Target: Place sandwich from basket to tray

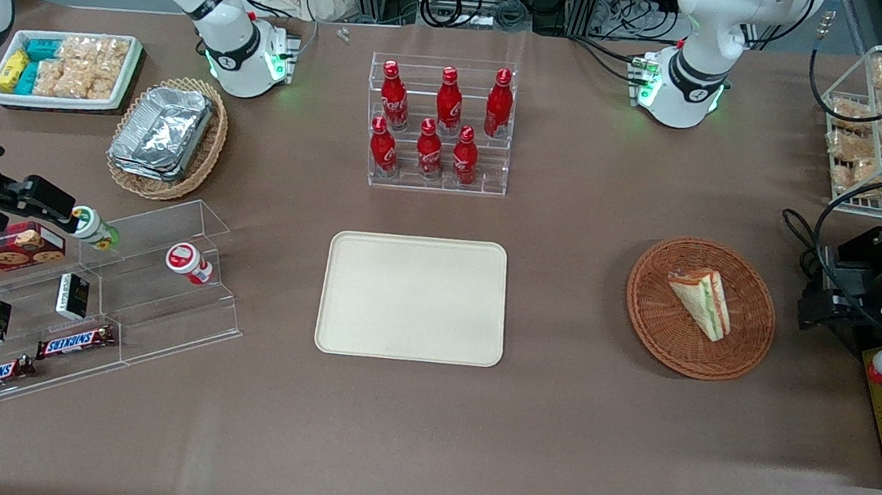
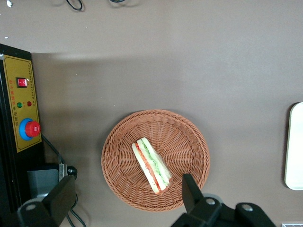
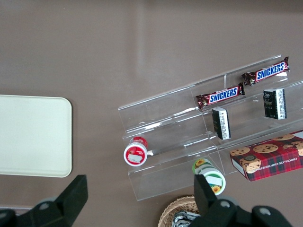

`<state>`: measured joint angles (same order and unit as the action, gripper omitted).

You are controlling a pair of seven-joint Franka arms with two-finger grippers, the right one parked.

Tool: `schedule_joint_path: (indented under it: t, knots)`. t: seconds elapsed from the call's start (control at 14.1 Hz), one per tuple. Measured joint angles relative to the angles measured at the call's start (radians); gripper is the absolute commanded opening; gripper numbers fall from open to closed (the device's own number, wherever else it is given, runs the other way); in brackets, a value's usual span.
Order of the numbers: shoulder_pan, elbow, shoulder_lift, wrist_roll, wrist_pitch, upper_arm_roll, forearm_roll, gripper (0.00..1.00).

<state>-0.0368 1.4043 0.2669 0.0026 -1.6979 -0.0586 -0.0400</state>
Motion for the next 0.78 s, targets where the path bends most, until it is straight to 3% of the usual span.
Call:
schedule_joint_path:
  t: [0.78]
  knots:
    - [-0.005,0.054,0.001,-0.002,0.004,0.008,0.000,1.00]
